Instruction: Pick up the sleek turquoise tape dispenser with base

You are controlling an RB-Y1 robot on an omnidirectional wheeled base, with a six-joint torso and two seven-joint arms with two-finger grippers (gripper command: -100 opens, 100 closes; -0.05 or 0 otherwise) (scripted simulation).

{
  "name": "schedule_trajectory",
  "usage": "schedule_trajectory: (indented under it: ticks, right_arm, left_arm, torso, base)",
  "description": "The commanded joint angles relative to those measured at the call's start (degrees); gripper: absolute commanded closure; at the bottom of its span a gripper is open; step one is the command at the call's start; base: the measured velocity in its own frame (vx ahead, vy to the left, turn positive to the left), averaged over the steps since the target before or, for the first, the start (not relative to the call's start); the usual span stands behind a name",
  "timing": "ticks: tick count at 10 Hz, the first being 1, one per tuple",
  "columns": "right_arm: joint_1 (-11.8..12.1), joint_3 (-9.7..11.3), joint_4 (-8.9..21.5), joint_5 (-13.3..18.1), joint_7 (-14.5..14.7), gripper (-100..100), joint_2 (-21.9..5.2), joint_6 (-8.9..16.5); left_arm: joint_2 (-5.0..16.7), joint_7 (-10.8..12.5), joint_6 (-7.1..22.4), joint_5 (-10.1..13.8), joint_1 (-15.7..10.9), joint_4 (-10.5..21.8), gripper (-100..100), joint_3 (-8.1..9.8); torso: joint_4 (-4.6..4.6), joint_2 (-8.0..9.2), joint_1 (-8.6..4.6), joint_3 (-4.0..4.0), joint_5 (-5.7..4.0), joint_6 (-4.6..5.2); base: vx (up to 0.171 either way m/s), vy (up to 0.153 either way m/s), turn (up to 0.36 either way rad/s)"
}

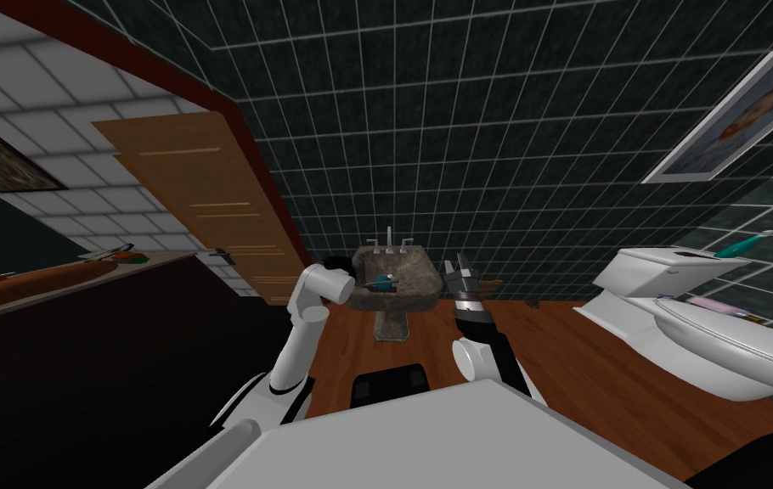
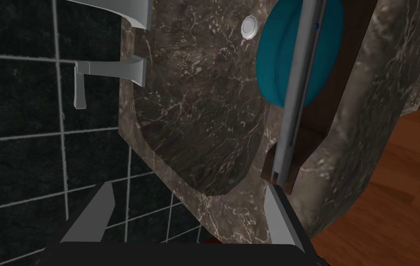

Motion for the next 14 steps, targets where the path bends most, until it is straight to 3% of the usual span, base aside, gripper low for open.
schedule_trajectory:
  ticks: [1,12,14]
  right_arm:
    - [0.0,0.0,0.0,0.0,0.0,0,0.0,0.0]
    - [0.0,0.0,0.0,0.0,0.0,0,0.0,0.0]
    - [0.0,0.0,0.0,0.0,0.0,0,0.0,0.0]
  left_arm:
    - [-0.3,0.8,2.9,0.3,-1.7,1.6,-100,-0.98]
    - [-0.4,3.6,20.0,2.6,-6.9,8.9,-100,-4.72]
    - [-0.4,3.7,20.4,2.6,-6.8,8.6,-100,-4.88]
  torso:
    - [0.00,0.00,0.00,0.00,0.00,0.00]
    - [0.00,0.00,-0.11,0.00,-0.02,0.00]
    - [-0.01,-0.04,-0.11,-0.02,-0.03,0.00]
  base:
    - [0.042,-0.070,-0.003]
    - [0.034,-0.068,0.008]
    - [0.029,-0.049,0.009]
